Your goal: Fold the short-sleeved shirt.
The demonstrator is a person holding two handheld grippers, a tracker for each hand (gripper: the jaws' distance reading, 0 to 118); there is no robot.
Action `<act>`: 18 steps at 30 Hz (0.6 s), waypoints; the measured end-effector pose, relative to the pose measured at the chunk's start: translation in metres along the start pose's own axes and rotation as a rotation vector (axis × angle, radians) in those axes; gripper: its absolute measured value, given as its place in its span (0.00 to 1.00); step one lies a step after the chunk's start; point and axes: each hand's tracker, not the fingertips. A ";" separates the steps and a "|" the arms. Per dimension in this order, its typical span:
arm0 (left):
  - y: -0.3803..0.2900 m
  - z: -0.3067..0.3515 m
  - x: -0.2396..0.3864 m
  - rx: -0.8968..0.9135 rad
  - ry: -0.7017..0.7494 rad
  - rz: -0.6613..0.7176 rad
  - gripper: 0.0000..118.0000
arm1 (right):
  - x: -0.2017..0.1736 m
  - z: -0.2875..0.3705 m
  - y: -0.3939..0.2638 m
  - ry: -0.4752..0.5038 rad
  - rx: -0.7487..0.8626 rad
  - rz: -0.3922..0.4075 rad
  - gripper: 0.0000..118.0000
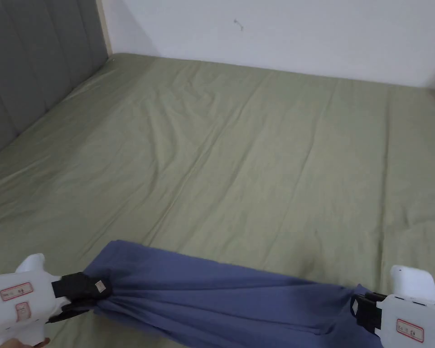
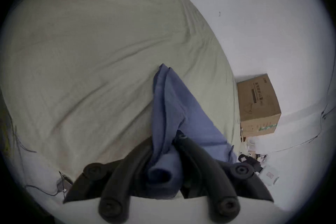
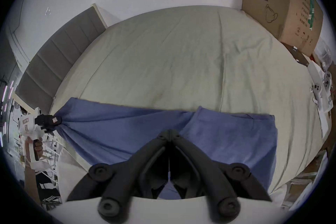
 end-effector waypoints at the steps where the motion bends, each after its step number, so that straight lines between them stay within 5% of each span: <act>1: 0.001 0.003 0.000 0.015 0.040 -0.020 0.08 | 0.002 0.000 -0.001 0.005 -0.005 -0.009 0.00; 11: 0.001 0.016 0.035 0.034 0.091 -0.116 0.08 | 0.013 -0.001 -0.012 0.012 -0.028 -0.051 0.00; 18: -0.020 0.013 0.164 0.041 -0.014 -0.513 0.08 | 0.034 0.009 -0.016 0.016 -0.005 -0.117 0.00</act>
